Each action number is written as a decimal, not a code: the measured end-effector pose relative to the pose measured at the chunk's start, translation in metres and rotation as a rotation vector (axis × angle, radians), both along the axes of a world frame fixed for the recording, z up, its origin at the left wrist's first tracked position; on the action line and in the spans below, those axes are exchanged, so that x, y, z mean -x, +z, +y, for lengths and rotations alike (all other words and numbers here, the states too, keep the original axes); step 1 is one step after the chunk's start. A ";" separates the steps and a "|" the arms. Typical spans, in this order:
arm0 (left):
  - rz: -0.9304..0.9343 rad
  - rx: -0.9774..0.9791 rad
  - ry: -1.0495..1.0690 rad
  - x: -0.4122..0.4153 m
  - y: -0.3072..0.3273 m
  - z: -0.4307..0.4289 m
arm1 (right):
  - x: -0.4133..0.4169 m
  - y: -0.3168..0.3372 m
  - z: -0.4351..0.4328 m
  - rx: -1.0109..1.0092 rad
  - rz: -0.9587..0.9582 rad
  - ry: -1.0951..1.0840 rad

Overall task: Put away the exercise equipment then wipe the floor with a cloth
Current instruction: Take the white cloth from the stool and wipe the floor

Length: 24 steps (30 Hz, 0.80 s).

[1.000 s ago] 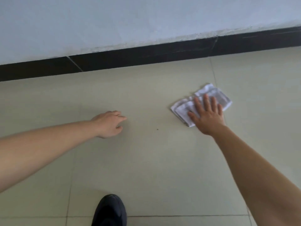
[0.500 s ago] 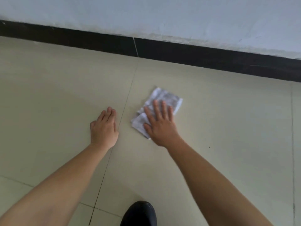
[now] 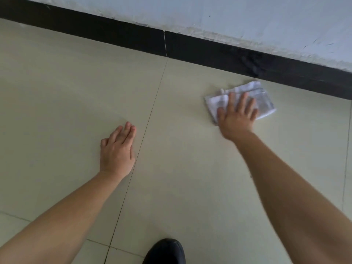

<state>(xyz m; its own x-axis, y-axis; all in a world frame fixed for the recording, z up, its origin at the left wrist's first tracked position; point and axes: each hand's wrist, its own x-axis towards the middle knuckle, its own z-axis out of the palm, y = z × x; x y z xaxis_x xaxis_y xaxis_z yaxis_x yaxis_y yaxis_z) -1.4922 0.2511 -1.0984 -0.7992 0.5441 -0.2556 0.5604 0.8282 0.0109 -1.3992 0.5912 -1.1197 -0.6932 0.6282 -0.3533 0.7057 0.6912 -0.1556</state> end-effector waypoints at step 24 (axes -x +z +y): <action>-0.148 0.432 0.062 -0.011 0.041 0.066 | -0.321 0.000 0.077 -0.034 -0.015 -0.288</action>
<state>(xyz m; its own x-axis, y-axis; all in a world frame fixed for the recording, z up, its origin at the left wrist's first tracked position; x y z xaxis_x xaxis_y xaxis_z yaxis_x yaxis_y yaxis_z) -1.4812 0.3173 -1.0579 -0.7644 0.3147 -0.5628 0.5282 0.8062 -0.2666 -1.0782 0.6681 -1.1196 -0.4793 0.8103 -0.3371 0.8758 0.4665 -0.1238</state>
